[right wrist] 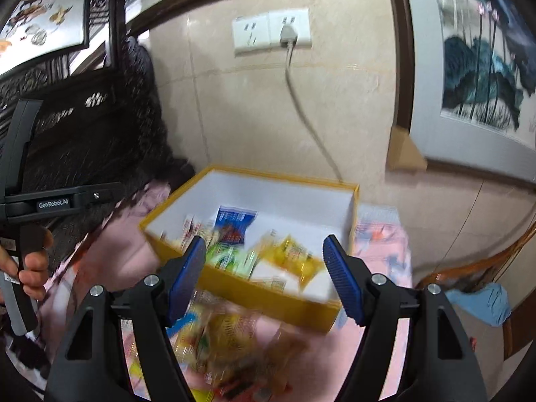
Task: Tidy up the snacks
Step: 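Drop both packs into the yellow box by opening both grippers, then grasp another yellow bread pack with the right gripper, then grasp the pink cookie pack with the left gripper, then carry both packs over the yellow box and open both grippers, then grasp the white twin pack with the left gripper while the right gripper grasps the brown peanut bag, then carry both packs into the yellow box and open both grippers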
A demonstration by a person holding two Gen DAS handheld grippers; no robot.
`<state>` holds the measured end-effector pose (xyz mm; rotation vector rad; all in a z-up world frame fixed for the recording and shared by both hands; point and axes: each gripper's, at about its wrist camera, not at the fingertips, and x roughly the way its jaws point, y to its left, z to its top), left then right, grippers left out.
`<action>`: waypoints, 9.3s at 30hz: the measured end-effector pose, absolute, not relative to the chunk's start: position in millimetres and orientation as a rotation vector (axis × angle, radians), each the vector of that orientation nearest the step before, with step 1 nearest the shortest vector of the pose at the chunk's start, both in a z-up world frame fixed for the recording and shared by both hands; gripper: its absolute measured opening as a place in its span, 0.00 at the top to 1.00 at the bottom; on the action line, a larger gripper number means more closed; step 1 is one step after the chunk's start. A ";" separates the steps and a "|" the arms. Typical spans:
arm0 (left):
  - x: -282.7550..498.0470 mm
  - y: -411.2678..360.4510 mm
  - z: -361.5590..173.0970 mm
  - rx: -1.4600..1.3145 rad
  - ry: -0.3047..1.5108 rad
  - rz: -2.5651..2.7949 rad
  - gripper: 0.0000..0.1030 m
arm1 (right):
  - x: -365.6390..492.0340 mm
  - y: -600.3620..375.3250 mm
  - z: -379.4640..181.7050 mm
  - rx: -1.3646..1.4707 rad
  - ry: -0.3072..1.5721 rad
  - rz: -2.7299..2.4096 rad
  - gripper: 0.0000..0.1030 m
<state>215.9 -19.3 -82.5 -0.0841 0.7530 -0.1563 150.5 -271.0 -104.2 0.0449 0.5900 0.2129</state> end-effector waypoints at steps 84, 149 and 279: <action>127.9 -7.4 -170.0 -0.027 0.961 -0.314 0.44 | 97.8 -252.6 -151.6 0.168 0.819 0.318 0.50; 166.2 5.7 -120.5 -0.050 0.847 -0.119 0.04 | 156.6 -305.8 -191.9 0.256 0.833 0.004 0.06; 174.7 -22.8 -131.4 -0.015 0.869 -0.166 0.07 | 126.6 -285.6 -202.4 0.279 0.936 -0.007 0.33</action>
